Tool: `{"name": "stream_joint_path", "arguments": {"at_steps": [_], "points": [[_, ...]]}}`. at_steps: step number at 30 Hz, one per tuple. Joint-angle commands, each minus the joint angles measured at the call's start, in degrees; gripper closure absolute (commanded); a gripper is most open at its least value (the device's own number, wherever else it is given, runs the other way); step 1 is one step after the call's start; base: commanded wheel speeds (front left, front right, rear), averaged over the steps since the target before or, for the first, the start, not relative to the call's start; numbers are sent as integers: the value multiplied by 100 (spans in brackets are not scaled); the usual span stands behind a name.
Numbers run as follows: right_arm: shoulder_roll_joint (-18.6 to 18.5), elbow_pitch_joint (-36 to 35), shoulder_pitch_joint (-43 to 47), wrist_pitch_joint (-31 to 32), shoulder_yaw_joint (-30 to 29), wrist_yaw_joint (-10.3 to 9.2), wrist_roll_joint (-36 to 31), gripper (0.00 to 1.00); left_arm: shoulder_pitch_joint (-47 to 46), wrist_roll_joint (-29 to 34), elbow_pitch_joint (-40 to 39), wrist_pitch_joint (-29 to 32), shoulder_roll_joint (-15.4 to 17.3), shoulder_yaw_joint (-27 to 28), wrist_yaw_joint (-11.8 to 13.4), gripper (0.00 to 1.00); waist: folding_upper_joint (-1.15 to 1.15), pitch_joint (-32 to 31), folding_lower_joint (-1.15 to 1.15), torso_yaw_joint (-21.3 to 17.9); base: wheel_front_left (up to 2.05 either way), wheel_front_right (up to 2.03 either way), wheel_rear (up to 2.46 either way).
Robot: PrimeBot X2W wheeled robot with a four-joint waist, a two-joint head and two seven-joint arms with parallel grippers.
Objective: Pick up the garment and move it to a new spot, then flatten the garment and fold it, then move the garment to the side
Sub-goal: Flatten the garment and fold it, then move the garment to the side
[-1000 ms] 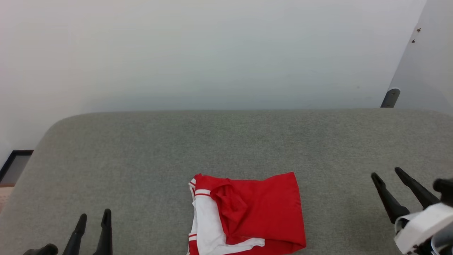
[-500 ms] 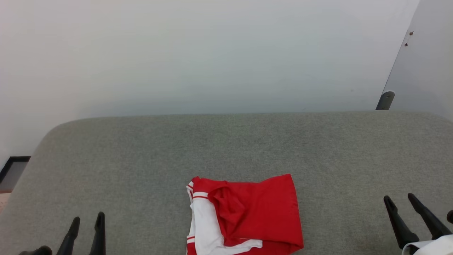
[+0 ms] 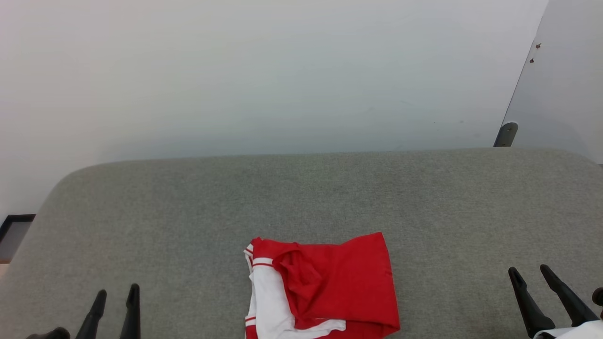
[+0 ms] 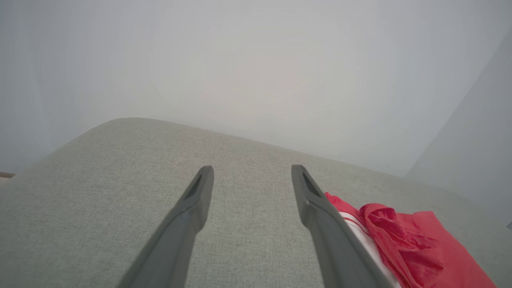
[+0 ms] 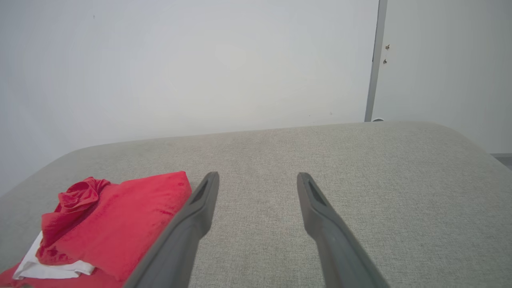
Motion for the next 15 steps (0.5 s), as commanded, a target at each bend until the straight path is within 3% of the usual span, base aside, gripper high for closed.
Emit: {"name": "stream_joint_path", "arguments": {"at_steps": [1,15], "points": [[21,10,96,-29,-19,-2,8,0,64,23,20,-3,13,-19,-18,0,0,-6,0,-6,0,0,0],[74,40,122,69,9,-2,19,0,44,-27,37,-3,69,-83,-13,0,0,-2,0,30,0,0,0]]}}
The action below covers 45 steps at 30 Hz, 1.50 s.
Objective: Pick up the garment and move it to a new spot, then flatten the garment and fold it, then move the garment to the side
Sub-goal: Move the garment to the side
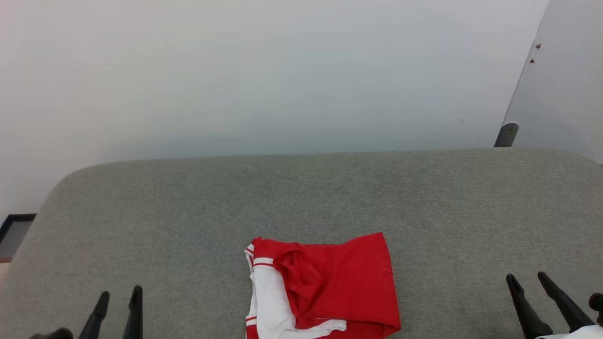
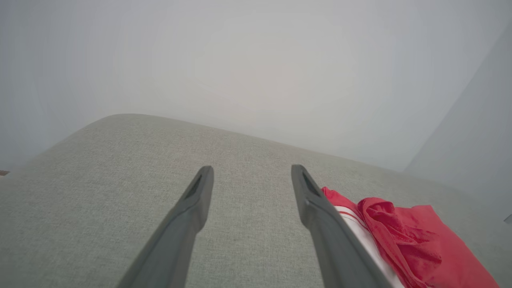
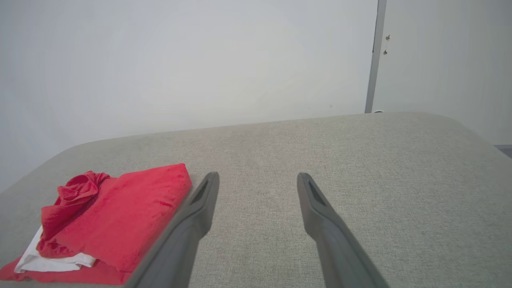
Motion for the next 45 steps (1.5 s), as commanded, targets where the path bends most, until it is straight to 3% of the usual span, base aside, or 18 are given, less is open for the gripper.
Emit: {"name": "stream_joint_path", "arguments": {"at_steps": [1,16,27,41,42,43,45], "points": [[42,12,23,69,32,-2,25,0,47,-27,-28,-2,41,20,-4,0,0,11,0,56,0,0,0],[199,269,-765,1111,723,-2,327,0,160,19,-352,128,44,-65,175,0,0,172,0,915,0,0,0],[309,1210,-1227,1990,994,-2,560,0,114,-13,-357,219,-10,-251,172,0,0,266,0,1537,0,0,0],[773,2641,-1876,3359,639,-4,765,0,-180,-74,-175,184,-138,-475,123,0,0,590,0,1840,0,0,0],[811,2731,-1930,3476,613,-4,785,59,-211,-75,-156,170,-151,-493,115,0,0,617,0,1853,0,0,0],[848,2807,-1988,3565,591,-5,806,100,-236,-78,-135,158,-163,-504,109,0,0,640,0,1862,0,0,0],[863,2873,-2108,3651,594,-4,725,100,-288,-73,-88,141,-180,-524,98,0,0,678,0,1876,0,0,0]]}}
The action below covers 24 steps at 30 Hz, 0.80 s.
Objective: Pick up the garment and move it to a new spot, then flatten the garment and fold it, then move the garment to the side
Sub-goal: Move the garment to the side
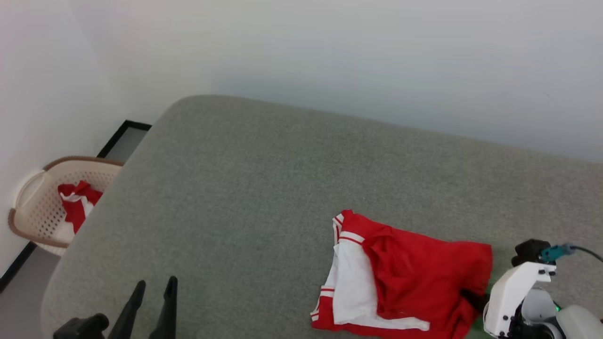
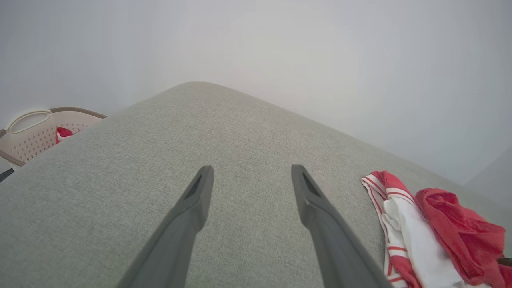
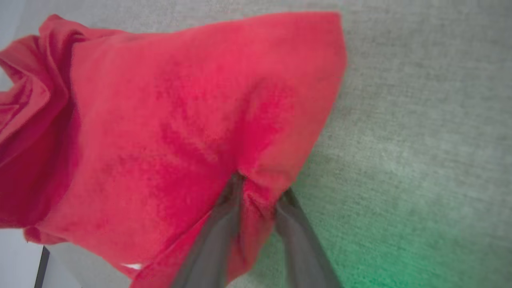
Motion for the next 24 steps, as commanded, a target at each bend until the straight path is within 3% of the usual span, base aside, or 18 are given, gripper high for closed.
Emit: {"name": "stream_joint_path", "arguments": {"at_steps": [1,10,24], "points": [[81,123,10,111,78,-8,-57,100,-75,-7,35,-36,-12,-11,-29,0,0,58,0,39,0,0,0],[-452,-598,-379,263,301,-7,-479,100,-255,50,91,-89,21,-60,-46,0,0,115,0,-67,0,0,0],[-1508,-2383,-852,1056,487,-7,-1112,100,-694,112,181,-124,64,-243,-95,0,0,302,0,-765,0,0,0]]}}
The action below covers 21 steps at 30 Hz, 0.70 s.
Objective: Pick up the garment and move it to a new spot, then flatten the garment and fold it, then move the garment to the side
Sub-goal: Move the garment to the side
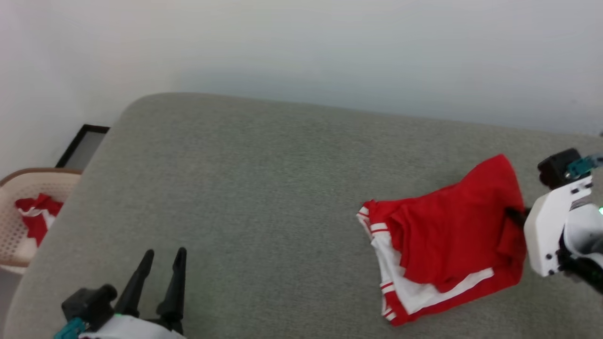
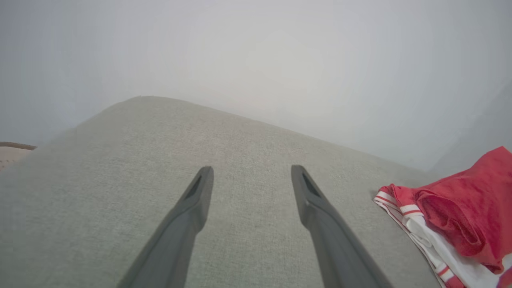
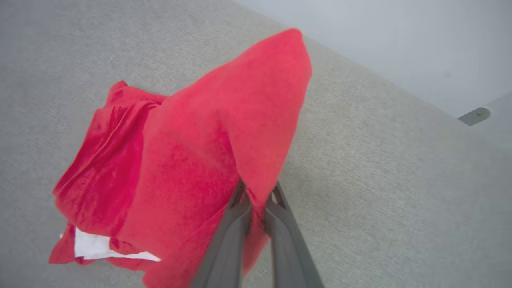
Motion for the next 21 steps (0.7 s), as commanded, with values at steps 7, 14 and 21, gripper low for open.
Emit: {"name": "stream_joint_path", "arguments": {"at_steps": [7,14,21], "points": [[-612,-469,-449,96,112,-6,20,100,-527,63,88,-44,-1,-127,-52,0,0,472,0,-738,0,0,0],[-1175,-419,-910,-211,336,-6,129,100,-1029,82,171,-55,74,-229,-76,0,0,921,0,-1303,0,0,0],[-1596,-223,-1346,-657,674,-6,167,100,-1341,145,106,-60,160,-287,-71,0,0,1313,0,-1825,0,0,0]]}}
